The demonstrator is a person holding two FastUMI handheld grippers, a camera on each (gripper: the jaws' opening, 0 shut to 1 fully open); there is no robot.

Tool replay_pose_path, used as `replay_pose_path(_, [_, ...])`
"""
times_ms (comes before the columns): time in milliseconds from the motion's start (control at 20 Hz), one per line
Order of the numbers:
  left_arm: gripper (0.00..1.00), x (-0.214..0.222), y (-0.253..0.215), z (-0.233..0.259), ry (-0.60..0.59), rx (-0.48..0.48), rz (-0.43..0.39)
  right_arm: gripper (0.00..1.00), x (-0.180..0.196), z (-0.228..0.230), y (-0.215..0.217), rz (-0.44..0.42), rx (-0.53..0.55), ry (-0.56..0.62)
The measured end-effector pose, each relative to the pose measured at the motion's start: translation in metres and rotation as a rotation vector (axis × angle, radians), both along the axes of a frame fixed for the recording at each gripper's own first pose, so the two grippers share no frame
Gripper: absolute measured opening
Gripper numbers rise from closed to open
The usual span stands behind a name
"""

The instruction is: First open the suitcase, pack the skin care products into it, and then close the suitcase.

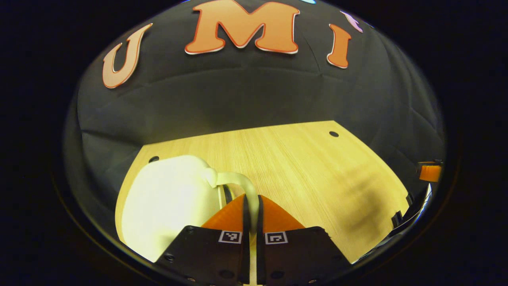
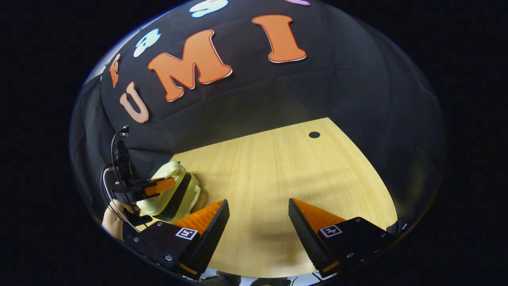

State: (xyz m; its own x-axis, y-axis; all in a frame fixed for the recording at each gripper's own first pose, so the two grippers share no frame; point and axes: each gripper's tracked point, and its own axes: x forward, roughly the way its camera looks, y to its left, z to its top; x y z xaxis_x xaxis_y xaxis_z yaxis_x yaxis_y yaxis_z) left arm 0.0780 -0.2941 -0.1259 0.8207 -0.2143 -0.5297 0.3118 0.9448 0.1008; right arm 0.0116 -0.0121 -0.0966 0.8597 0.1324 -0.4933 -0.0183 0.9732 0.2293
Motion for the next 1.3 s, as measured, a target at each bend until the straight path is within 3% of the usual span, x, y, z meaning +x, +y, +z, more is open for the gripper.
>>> replay_pose_path(350, [0.07, 0.010, -0.015, -0.036, 0.002, -0.013, 0.030, 0.96, 0.004, -0.026, -0.008, -0.009, -0.027, 0.020])
replay_pose_path(550, [0.10, 0.011, -0.010, -0.033, -0.006, 0.059, 0.051, 0.96, 0.020, -0.022, 0.005, 0.031, -0.047, 0.003])
replay_pose_path(700, [0.18, 0.011, -0.018, -0.032, 0.004, -0.005, 0.073, 0.96, 0.039, -0.013, 0.010, 0.052, -0.082, -0.032])
replay_pose_path(800, [0.46, 0.014, -0.032, -0.017, -0.017, -0.084, 0.062, 0.95, 0.053, -0.005, 0.015, 0.060, -0.100, -0.053])
replay_pose_path(850, [0.70, 0.018, -0.036, -0.007, -0.040, -0.092, 0.061, 0.96, 0.059, 0.000, 0.018, 0.064, -0.100, -0.062])
replay_pose_path(950, [0.79, 0.023, -0.036, 0.015, -0.106, -0.063, 0.072, 0.96, 0.069, 0.012, 0.024, 0.070, -0.087, -0.081])
replay_pose_path(1050, [0.99, 0.027, -0.038, 0.048, -0.191, -0.048, 0.073, 0.95, 0.077, 0.029, 0.026, 0.069, -0.095, -0.119])
replay_pose_path(1300, [1.00, 0.027, -0.034, 0.140, -0.434, -0.066, 0.090, 0.96, 0.088, 0.093, 0.036, 0.062, -0.166, -0.277])
